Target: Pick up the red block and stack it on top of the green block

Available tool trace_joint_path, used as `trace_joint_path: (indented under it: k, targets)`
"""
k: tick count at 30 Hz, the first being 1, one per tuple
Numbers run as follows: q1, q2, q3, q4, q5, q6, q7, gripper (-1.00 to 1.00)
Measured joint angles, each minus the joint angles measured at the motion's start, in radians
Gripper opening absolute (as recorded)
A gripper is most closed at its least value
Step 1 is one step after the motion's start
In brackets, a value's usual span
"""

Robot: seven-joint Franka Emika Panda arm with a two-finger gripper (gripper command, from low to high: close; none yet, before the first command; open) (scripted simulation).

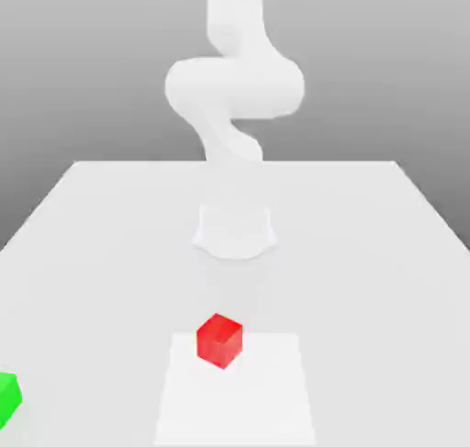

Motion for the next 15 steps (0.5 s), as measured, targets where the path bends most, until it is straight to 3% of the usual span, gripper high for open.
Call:
trace_joint_path:
  k: [15]
  targets:
    - [-0.142, 0.507, 0.096, -0.443, 0.002, 0.367, 0.380, 0.00]
